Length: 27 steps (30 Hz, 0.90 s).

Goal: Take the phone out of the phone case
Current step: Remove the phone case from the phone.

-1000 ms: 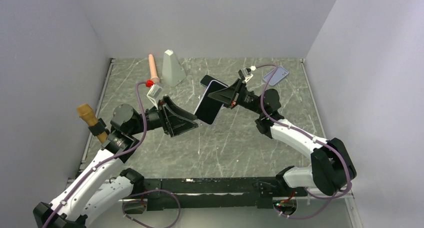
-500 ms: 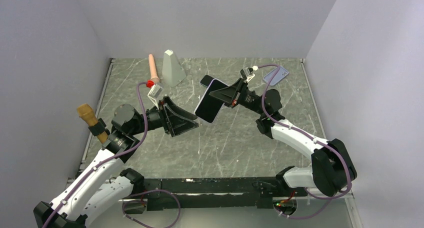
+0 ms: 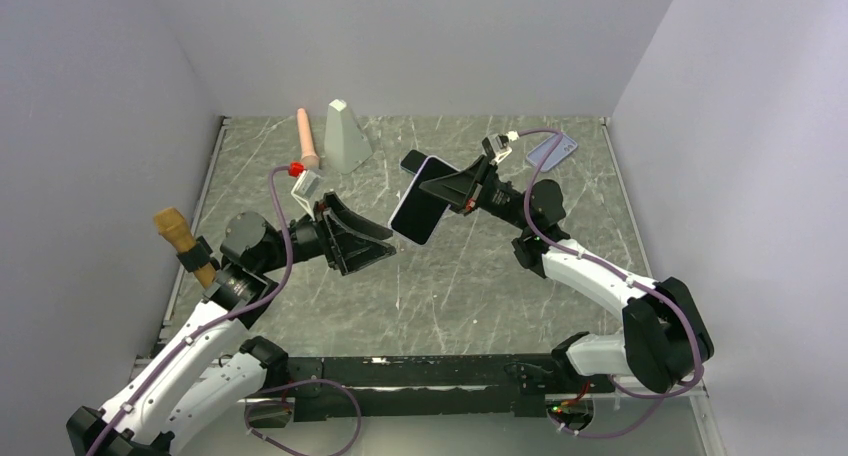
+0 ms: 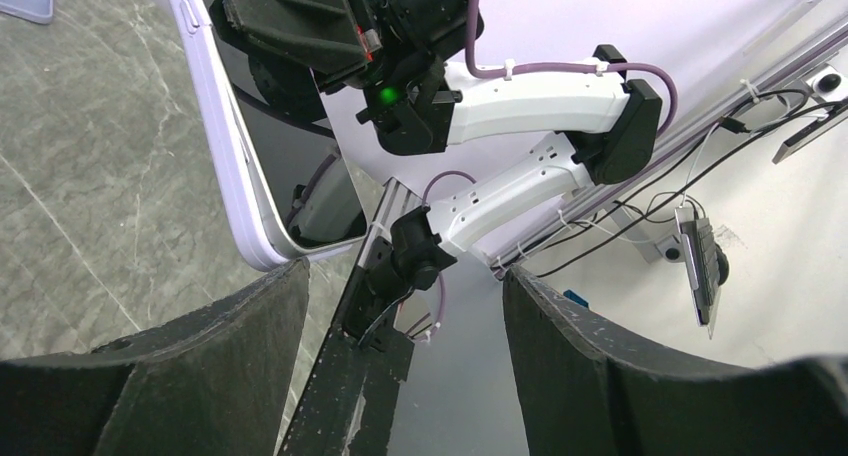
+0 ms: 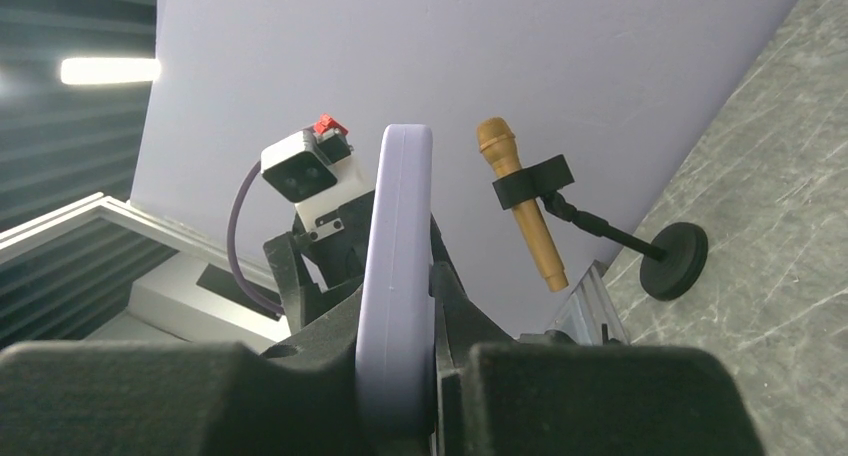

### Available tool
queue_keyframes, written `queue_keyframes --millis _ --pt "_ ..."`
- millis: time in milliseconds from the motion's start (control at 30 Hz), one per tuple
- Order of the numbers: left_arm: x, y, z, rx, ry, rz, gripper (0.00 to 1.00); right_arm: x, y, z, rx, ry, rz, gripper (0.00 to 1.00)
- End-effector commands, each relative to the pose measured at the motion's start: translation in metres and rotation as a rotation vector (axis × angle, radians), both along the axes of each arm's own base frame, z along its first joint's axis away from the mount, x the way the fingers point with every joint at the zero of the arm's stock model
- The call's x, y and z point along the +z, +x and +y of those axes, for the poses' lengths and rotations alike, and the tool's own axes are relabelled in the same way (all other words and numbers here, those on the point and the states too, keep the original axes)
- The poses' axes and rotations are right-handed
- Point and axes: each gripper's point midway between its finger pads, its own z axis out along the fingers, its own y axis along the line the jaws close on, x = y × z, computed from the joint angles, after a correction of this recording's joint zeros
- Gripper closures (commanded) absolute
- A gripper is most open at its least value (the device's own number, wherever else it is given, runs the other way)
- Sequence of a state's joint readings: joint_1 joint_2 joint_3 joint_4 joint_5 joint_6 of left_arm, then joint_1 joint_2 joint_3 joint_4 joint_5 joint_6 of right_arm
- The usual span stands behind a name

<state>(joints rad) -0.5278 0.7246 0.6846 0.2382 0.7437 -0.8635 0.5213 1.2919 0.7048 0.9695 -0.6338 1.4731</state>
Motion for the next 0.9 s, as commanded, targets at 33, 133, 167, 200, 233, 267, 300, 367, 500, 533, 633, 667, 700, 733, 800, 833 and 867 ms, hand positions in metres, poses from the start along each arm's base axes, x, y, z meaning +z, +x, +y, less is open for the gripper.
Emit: queue_keyframes --millis 33,133,167,200,233,267,300,367,500,533,633,667,700,733,800,833,867 --pt "0.011 -0.001 0.0 -0.005 -0.044 -0.03 0.25 0.032 -0.011 -0.009 -0.009 0.081 -0.107 1.0" --pt "0.012 -0.001 0.0 0.001 -0.05 -0.025 0.24 0.031 -0.012 -0.009 -0.007 0.079 -0.106 1.0" --pt "0.012 0.0 0.0 0.005 -0.047 -0.019 0.24 0.031 -0.012 -0.009 -0.007 0.081 -0.105 1.0" --pt "0.011 0.001 0.0 0.009 -0.044 -0.015 0.25 0.032 -0.013 -0.009 -0.005 0.084 -0.106 1.0" --pt "0.01 0.002 0.0 0.012 -0.041 -0.012 0.25 0.033 -0.014 -0.01 -0.002 0.087 -0.109 1.0" --pt "0.009 0.003 0.0 0.016 -0.04 -0.008 0.25 0.035 -0.015 -0.01 0.001 0.091 -0.112 1.0" --pt "0.008 0.004 0.0 0.021 -0.038 -0.002 0.25 0.037 -0.016 -0.011 0.005 0.097 -0.116 1.0" --pt "0.004 0.007 0.0 0.032 -0.029 0.017 0.25 0.041 -0.02 -0.012 0.016 0.107 -0.125 1.0" --pt "-0.005 0.015 -0.002 0.053 0.001 0.062 0.25 0.048 -0.027 -0.014 0.035 0.132 -0.144 1.0" --pt "-0.007 0.017 -0.003 0.056 0.007 0.072 0.25 0.051 -0.029 -0.015 0.042 0.136 -0.155 1.0" --pt "-0.009 0.023 -0.003 0.072 0.01 0.092 0.26 0.052 -0.034 -0.012 0.068 0.123 -0.182 1.0" --pt "-0.009 0.025 -0.004 0.076 0.014 0.101 0.26 0.051 -0.036 -0.012 0.071 0.12 -0.185 1.0" --pt "-0.009 0.026 -0.005 0.075 0.017 0.105 0.26 0.05 -0.037 -0.012 0.074 0.116 -0.192 1.0" --pt "-0.009 0.027 -0.005 0.072 0.016 0.107 0.27 0.048 -0.039 -0.011 0.082 0.106 -0.199 1.0" --pt "-0.006 0.028 -0.008 0.056 0.008 0.111 0.28 0.044 -0.04 -0.005 0.107 0.068 -0.211 1.0" --pt "-0.004 0.028 -0.009 0.047 0.002 0.109 0.3 0.042 -0.041 -0.001 0.127 0.045 -0.22 1.0" --pt "-0.003 0.027 -0.011 0.032 0.0 0.107 0.32 0.039 -0.043 0.002 0.143 0.028 -0.224 1.0"
